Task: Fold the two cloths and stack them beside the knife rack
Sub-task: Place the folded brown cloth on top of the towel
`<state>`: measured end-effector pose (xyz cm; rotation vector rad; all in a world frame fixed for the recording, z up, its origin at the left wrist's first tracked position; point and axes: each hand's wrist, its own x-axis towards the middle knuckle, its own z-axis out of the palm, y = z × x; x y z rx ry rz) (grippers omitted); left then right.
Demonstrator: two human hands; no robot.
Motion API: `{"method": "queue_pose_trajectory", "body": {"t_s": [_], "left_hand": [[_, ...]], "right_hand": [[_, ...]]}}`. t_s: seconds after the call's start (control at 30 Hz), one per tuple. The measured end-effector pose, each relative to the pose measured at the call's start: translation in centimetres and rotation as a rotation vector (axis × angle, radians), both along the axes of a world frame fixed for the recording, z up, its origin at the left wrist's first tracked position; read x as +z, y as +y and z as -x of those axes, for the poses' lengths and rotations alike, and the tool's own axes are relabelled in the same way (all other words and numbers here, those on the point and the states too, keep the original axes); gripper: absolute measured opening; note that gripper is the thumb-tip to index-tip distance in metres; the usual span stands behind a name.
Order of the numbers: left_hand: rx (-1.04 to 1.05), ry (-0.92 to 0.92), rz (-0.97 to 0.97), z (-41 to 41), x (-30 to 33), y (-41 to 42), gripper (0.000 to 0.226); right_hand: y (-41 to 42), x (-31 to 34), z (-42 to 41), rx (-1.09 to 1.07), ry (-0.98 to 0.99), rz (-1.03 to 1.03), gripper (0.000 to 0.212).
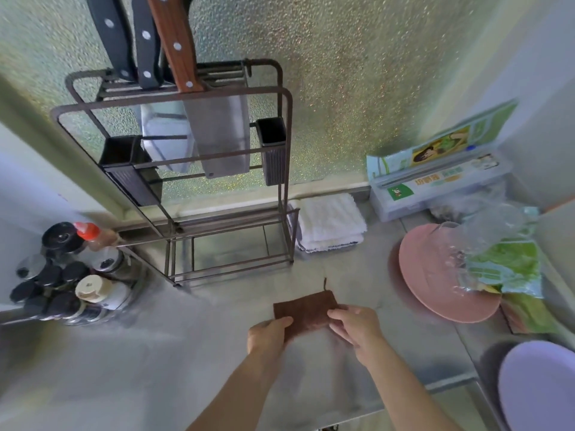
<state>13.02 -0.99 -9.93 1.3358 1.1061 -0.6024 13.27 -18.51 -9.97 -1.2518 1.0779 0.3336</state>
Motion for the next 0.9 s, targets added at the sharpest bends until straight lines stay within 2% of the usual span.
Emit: {"method": "queue_pose_trajectory", "body": {"t_s": [0.2,0.3,0.37,0.47,0.57,0.67,0.77,0.9], "left_hand": [[0.015,-0.175,-0.022,-1.7,3.2,-4.4,0.018],[-0.097,-0.356,-0.183,-4.7,5.4,-8.5,0.021],[-0.216,-0.508,-0.375,-7.7,7.2,-11.0,0.024],[-0.306,-0.684,-0.565,-12.4,8.3,-13.4,0.03],[-0.337,-0.701,-0.712,-16.4,7.5,-13.8,0.031],[-0.39,-0.643,-0.794,-18.5,5.8,-13.2,0.039],[-0.483,-0.57,-0.864,-18.6,4.1,-12.5,0.046],[-0.556,-0.607,-0.964,-17.8,3.2,-12.6,0.051]], "right_hand": [[-4.6,2.6,-1.6,0.012,-0.041,-0.063,0.024],[-7.6,4.5,-5.8,-0.016,-0.149,-0.013,0.025],[-9.5,5.5,-10.0,0.001,-0.225,0.028,0.024],[-10.8,6.6,-15.8,0.128,-0.281,0.212,0.032],[-10.0,6.8,-19.4,0.227,-0.316,0.361,0.032],[-9.1,5.3,-21.2,0.382,-0.319,0.481,0.039],[-8.9,3.2,-21.2,0.548,-0.336,0.597,0.025],[-9.3,1.7,-20.6,0.635,-0.333,0.721,0.033]]}}
